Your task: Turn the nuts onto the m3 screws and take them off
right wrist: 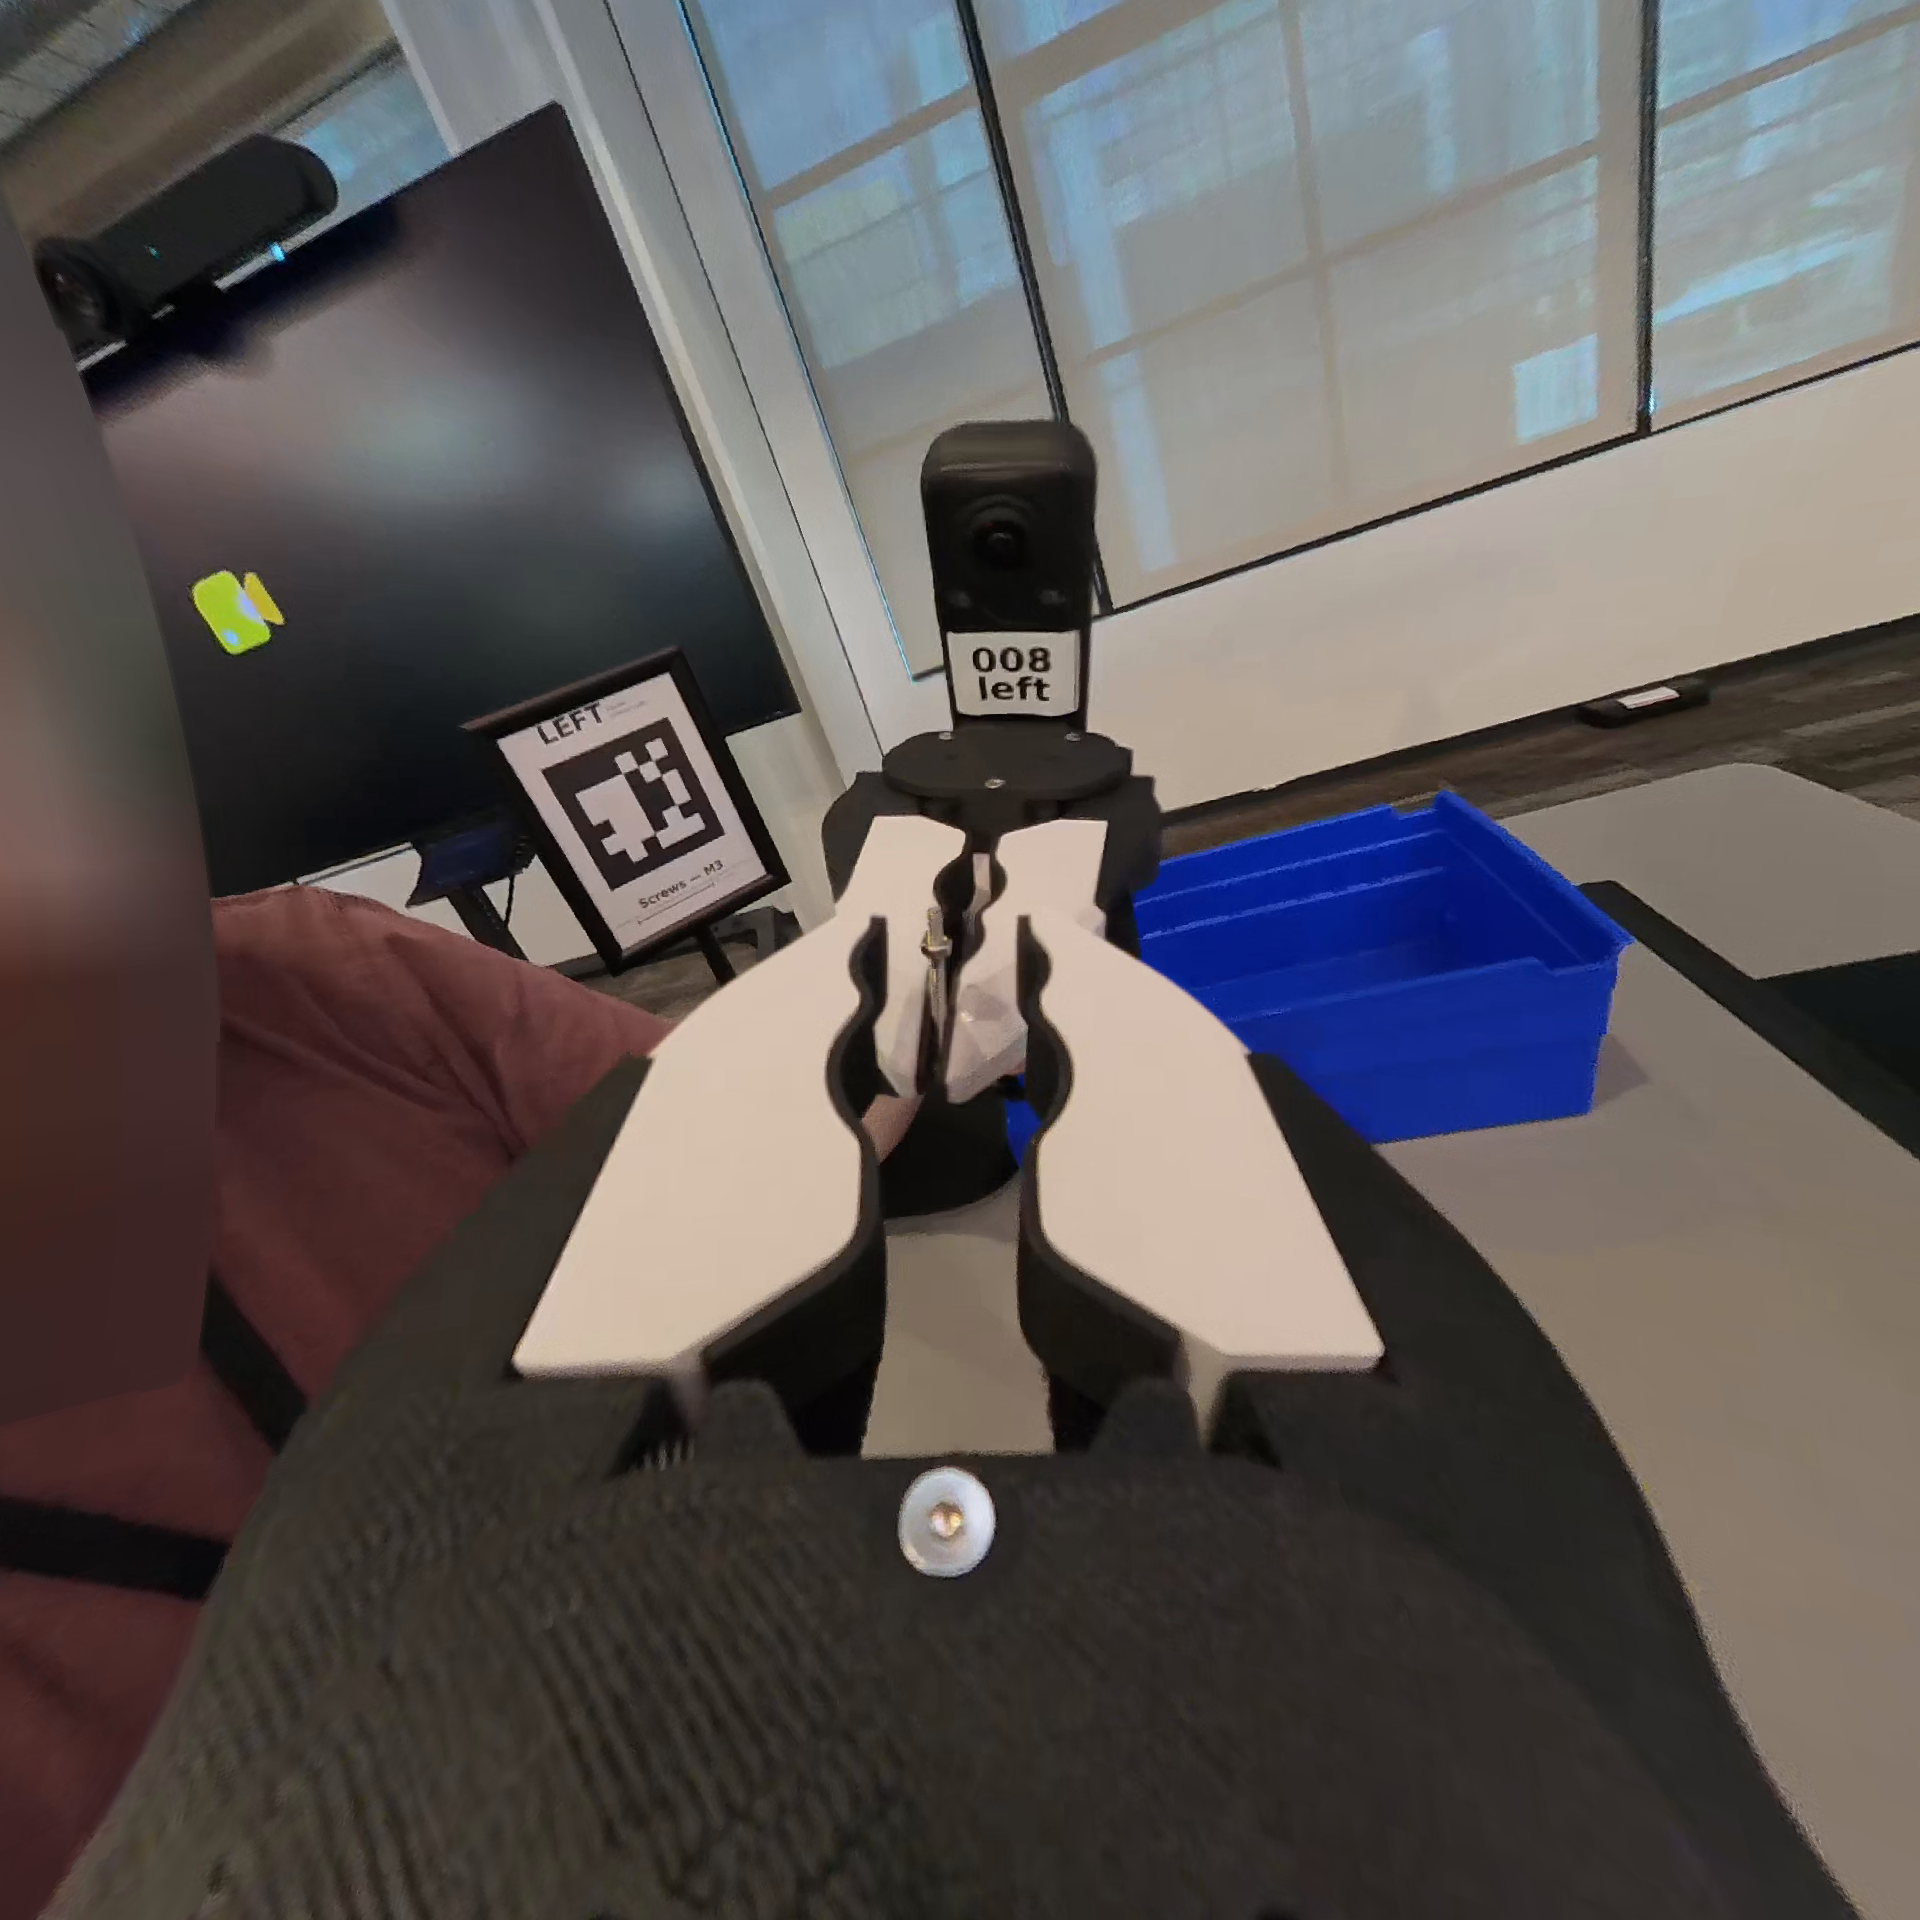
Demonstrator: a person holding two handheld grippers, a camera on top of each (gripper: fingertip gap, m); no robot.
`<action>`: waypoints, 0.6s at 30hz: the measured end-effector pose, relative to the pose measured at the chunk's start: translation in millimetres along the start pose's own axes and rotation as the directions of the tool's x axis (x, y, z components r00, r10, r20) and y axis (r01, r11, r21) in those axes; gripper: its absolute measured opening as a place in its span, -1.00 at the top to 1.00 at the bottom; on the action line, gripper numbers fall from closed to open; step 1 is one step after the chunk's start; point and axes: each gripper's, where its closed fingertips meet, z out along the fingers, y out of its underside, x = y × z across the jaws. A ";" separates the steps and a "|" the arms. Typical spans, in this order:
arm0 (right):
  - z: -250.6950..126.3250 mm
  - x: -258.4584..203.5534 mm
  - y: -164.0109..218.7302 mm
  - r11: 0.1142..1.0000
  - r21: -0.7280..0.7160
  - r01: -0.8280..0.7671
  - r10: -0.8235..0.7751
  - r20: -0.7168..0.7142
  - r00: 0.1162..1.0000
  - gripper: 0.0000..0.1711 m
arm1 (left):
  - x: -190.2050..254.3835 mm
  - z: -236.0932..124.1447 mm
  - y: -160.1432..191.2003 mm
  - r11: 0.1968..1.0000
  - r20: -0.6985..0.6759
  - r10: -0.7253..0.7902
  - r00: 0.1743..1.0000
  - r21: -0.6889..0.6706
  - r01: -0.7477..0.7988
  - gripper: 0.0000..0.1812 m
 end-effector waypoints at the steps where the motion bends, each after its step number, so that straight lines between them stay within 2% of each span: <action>1: 2.6 0.7 2.6 1.000 -0.015 0.012 -0.012 -0.013 1.000 0.72 | 1.1 0.8 0.0 1.000 -0.001 0.004 1.000 -0.001 -0.004 0.98; 4: -1.2 6.6 -1.0 0.998 -0.007 0.064 -0.065 -0.068 0.996 0.67 | 0.6 -0.6 -3.5 1.000 0.022 0.023 0.999 0.015 -0.023 0.98; 8: -13.9 11.9 -6.3 0.999 -0.006 0.049 -0.049 -0.092 0.995 0.74 | 7.4 -3.8 -8.2 0.999 -0.011 0.021 1.000 0.034 -0.020 0.98; 12: -4.6 -11.9 -9.4 0.999 0.020 0.034 -0.035 0.023 0.999 0.76 | 8.2 -0.5 -5.7 1.000 -0.012 0.025 1.000 0.020 -0.025 0.98; 18: -2.3 -5.0 -0.8 1.000 -0.016 0.007 -0.007 0.025 1.000 0.71 | 10.4 2.2 -4.4 0.999 -0.009 0.036 0.999 0.010 -0.036 0.98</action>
